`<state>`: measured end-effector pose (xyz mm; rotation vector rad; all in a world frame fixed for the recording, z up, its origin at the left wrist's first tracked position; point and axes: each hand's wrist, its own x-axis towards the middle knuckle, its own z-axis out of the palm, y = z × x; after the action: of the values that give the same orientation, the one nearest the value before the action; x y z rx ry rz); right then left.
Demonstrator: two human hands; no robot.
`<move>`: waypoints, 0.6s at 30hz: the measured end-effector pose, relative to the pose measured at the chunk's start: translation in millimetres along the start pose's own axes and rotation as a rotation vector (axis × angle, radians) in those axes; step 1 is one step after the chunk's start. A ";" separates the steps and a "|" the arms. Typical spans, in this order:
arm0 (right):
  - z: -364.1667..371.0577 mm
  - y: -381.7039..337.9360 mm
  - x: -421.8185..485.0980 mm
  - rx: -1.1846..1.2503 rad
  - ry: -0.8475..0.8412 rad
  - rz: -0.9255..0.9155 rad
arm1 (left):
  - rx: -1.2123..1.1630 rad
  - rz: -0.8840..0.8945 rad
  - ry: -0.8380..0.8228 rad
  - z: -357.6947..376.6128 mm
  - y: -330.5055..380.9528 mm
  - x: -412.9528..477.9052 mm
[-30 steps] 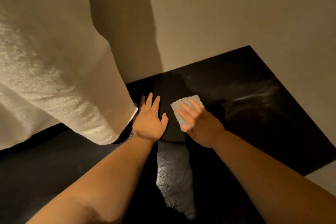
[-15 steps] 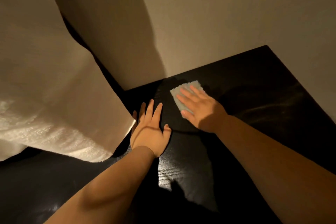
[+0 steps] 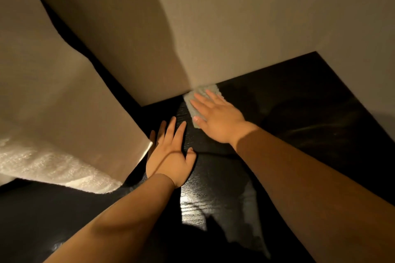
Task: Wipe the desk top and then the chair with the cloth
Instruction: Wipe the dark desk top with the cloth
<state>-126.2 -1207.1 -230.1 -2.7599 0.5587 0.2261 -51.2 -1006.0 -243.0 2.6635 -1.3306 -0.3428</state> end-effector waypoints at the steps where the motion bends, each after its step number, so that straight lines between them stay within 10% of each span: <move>1: -1.9 16.4 -0.4 -0.012 0.038 0.053 | -0.001 -0.002 0.007 0.3 -0.1 0.3; 7: -5.2 30.4 -1.6 -0.036 0.080 0.313 | -0.021 -0.008 0.008 -0.3 -0.2 0.3; 13: 4.8 18.8 -25.8 -0.053 0.010 -0.010 | -0.036 -0.014 0.007 -2.7 1.7 0.3; 18: -13.6 93.3 -28.4 0.023 0.061 0.353 | -0.048 -0.045 0.006 -6.1 5.8 0.0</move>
<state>-188.3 -1283.2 -236.8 -2.6359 1.0566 0.2122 -54.0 -1009.3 -235.7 2.6564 -1.2464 -0.3673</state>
